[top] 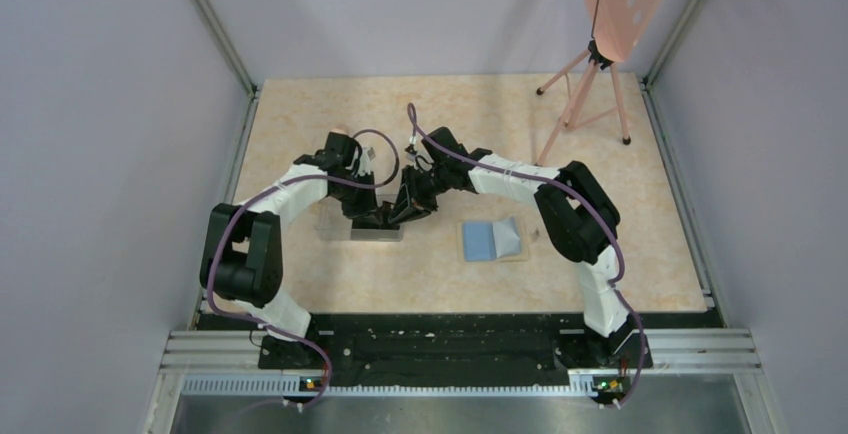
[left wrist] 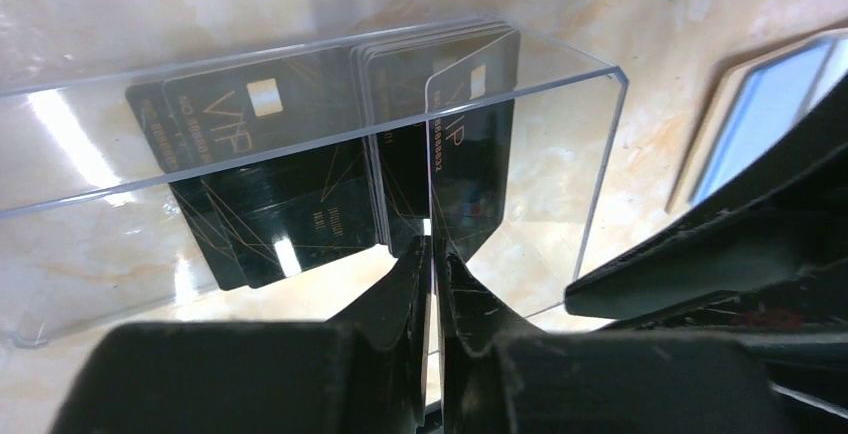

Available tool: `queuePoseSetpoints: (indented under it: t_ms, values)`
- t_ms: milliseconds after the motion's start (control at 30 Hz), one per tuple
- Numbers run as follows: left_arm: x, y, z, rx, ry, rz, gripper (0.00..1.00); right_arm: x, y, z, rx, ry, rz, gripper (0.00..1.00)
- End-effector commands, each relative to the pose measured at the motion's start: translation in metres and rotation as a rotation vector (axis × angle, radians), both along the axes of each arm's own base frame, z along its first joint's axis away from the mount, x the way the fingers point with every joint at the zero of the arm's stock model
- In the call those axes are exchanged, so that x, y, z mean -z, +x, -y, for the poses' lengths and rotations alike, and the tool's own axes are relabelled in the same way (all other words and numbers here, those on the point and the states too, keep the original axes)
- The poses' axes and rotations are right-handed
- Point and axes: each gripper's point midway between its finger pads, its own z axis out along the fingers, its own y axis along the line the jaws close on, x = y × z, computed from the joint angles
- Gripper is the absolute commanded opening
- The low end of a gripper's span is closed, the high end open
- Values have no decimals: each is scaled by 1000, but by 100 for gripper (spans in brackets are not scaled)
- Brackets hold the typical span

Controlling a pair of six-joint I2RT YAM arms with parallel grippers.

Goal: Put the credit cards into the card holder
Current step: Pick up the credit card from the storage box.

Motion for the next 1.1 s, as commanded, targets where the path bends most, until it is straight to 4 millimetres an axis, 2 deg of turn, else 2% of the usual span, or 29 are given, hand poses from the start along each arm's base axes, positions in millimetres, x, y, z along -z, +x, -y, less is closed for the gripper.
queuePoseSetpoints:
  t_ms: [0,433,600,800,1067]
  values:
    - [-21,8,20,27,-117,63,12,-4,-4,-3,-23,15,11,23]
    - [-11,5,29,26,-171,30,22,-4,-5,-2,-23,15,14,23]
    - [-13,5,35,34,-212,36,22,-3,-6,-1,-25,14,13,24]
    - [-15,5,44,49,-272,35,14,-6,-5,-2,-23,26,23,23]
    - [-6,8,42,44,-248,11,20,-22,1,-1,-1,36,73,23]
